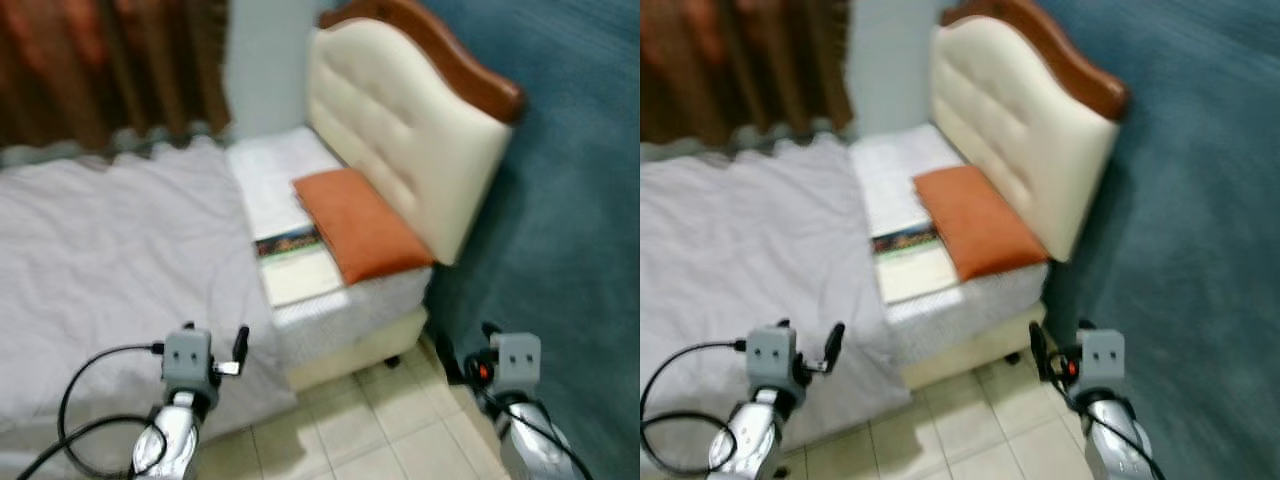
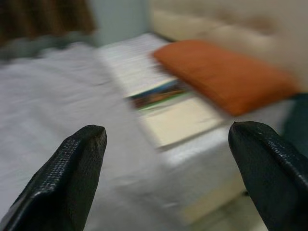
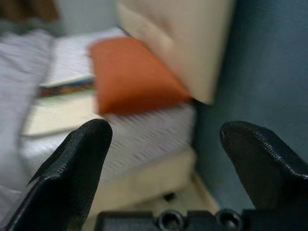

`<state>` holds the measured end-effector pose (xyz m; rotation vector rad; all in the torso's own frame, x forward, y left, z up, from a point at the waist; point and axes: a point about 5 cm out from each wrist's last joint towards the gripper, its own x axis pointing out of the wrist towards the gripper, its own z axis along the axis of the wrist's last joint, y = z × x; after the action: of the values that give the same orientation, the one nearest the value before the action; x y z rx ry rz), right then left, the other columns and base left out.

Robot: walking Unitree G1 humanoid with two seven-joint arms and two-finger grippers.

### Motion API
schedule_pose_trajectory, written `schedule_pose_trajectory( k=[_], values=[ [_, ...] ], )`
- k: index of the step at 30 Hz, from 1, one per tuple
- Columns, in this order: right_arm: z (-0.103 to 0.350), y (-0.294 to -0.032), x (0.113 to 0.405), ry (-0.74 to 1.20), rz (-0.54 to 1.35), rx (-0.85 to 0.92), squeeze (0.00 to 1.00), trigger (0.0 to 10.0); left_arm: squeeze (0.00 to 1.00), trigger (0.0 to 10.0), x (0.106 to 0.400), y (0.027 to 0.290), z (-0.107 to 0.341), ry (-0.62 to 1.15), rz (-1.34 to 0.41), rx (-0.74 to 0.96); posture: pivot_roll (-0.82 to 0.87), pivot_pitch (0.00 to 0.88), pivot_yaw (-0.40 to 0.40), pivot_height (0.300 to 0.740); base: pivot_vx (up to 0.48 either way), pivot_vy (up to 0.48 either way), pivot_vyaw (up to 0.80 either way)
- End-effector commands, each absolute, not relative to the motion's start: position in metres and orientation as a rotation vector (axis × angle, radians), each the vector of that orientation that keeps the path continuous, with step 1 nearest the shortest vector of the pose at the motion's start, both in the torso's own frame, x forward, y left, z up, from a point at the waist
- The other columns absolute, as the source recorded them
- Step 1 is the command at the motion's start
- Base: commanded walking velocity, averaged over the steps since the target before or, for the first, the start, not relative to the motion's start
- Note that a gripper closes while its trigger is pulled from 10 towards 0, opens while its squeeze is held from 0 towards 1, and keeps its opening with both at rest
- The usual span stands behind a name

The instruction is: Clean up the room

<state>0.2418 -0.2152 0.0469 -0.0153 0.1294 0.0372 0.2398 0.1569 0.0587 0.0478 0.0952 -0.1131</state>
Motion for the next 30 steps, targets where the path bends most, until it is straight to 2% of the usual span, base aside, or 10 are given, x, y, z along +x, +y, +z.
schedule_pose_trajectory(
  k=[1,7,12,18,22,30],
  values=[
    [0.049,-0.212,0.244,0.11,0.036,-0.015,0.0,10.0,0.0,10.0,0.244,0.157,0.059,0.1,-0.131,0.076,-0.02,0.0,-0.011,0.732,0.0,0.0,-0.76],
    [0.052,-0.211,0.245,0.102,0.052,-0.019,0.0,10.0,0.0,10.0,0.25,0.155,0.056,0.115,-0.16,0.069,-0.03,0.0,-0.02,0.732,0.0,-0.48,-0.76],
    [0.051,-0.209,0.245,0.114,0.074,-0.018,0.0,10.0,0.0,10.0,0.251,0.15,0.057,0.113,-0.188,0.074,-0.03,0.0,-0.023,0.732,0.0,0.0,-0.76],
    [0.048,-0.209,0.244,0.127,0.083,-0.025,0.0,10.0,0.0,10.0,0.253,0.149,0.055,0.123,-0.195,0.066,-0.03,0.0,-0.03,0.732,0.0,-0.426,-0.76],
    [0.048,-0.211,0.245,0.129,0.081,-0.03,0.0,10.0,0.0,10.0,0.261,0.158,0.054,0.129,-0.178,0.078,-0.03,0.0,-0.033,0.732,0.0,0.0,-0.76],
    [0.048,-0.215,0.242,0.134,0.062,-0.027,0.0,10.0,0.0,10.0,0.265,0.158,0.051,0.137,-0.169,0.076,-0.05,0.0,-0.025,0.732,0.0,0.0,-0.76]
  ],
)
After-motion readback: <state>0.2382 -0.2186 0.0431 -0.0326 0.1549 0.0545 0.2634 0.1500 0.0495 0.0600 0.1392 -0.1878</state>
